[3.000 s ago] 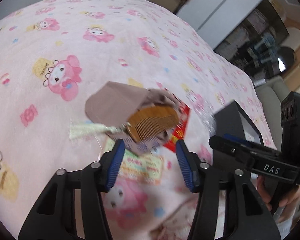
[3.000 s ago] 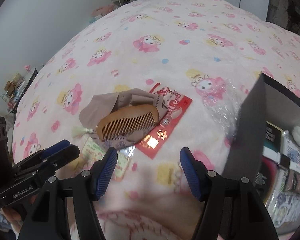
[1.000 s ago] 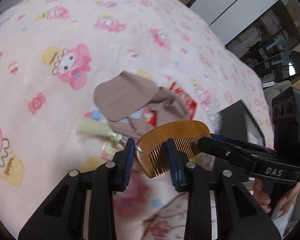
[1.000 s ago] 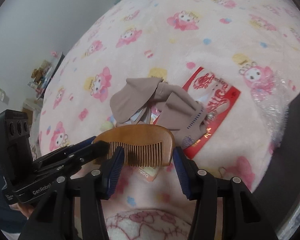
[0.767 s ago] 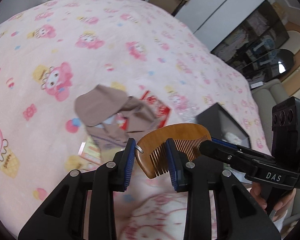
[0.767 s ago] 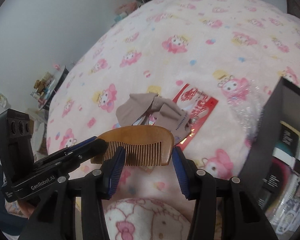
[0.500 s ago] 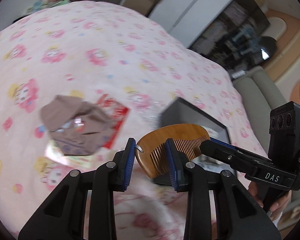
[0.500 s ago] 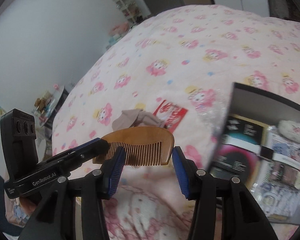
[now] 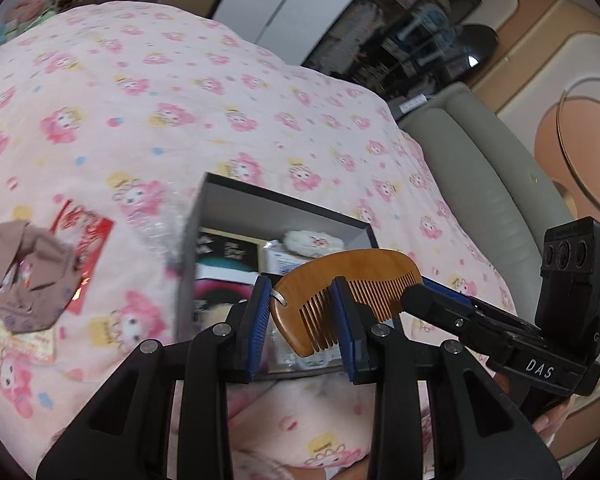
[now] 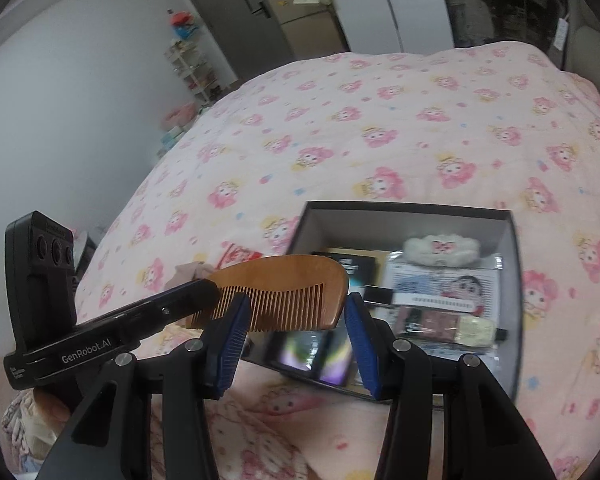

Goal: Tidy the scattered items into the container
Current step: 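Carry the wooden comb over the black box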

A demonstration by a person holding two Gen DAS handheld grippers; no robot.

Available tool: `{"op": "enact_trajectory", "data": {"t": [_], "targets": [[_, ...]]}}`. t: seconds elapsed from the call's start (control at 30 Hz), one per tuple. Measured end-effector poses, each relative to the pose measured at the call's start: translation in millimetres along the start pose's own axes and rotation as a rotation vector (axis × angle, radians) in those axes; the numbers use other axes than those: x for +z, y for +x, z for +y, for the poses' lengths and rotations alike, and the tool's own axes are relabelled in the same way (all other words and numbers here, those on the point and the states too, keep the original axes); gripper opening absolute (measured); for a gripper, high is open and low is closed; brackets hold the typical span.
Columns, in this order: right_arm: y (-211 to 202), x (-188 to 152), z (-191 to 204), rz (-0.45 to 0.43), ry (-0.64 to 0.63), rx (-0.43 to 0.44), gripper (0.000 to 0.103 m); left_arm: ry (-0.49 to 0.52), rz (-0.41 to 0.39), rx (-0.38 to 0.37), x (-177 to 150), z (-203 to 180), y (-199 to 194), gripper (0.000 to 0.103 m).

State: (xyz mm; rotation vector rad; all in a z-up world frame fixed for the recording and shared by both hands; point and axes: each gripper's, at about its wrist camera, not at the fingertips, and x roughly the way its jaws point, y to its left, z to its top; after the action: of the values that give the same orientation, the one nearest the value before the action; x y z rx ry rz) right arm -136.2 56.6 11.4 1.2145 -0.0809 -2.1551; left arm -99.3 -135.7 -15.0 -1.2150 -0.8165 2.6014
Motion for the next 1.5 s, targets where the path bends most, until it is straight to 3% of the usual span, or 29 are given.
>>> {"op": "enact_trajectory", "data": {"t": [0.43, 0.9, 1.5], "targets": [[19, 8, -52, 0.032, 0.021, -0.061, 0.045, 0.055, 0.049, 0.028, 8, -20, 55, 0.031], [23, 6, -106, -0.020, 0.102, -0.016, 0.045, 0.061, 0.082, 0.004, 13, -35, 105, 0.031], [87, -3, -155, 0.111, 0.161, -0.025, 0.045, 0.068, 0.229, 0.117, 9, -22, 179, 0.032]]}}
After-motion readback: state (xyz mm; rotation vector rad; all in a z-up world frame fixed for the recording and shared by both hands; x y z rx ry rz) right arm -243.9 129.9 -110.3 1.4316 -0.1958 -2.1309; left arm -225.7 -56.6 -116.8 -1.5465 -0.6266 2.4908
